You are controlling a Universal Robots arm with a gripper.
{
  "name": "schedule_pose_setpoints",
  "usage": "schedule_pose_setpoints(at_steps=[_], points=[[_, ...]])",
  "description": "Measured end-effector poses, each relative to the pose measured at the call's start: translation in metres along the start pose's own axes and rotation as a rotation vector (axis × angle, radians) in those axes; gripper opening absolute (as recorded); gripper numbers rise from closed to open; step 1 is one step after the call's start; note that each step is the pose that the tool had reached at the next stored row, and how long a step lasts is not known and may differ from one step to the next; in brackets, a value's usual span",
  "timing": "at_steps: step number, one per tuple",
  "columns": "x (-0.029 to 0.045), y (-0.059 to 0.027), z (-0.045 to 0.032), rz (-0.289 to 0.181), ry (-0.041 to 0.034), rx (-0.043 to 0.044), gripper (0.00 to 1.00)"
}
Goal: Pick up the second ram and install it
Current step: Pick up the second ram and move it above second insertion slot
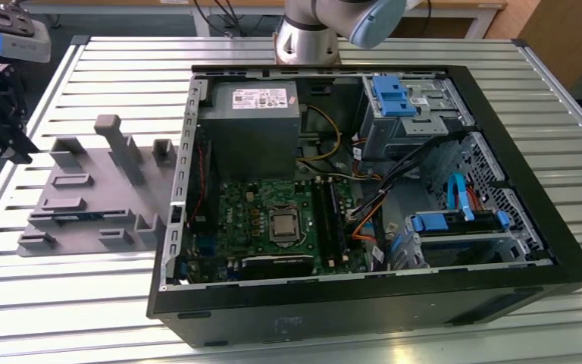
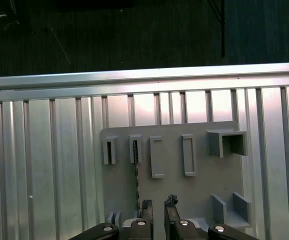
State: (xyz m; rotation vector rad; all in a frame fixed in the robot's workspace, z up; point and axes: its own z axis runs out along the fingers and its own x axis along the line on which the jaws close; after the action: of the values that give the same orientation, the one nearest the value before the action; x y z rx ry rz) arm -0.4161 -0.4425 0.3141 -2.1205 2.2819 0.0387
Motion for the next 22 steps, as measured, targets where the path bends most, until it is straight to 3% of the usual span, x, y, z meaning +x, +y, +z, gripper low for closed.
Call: schedule_pose_setpoints(at_steps=[6,7,22], points=[[0.0,0.0,0.0,-0.002,0.0,-0.0001,0.25],[0.0,0.0,0.0,-0.003,0.0,-0.0001,0.31],[0.0004,0.0,0.0054,-0.004,0.0007,-0.0001,0.31]])
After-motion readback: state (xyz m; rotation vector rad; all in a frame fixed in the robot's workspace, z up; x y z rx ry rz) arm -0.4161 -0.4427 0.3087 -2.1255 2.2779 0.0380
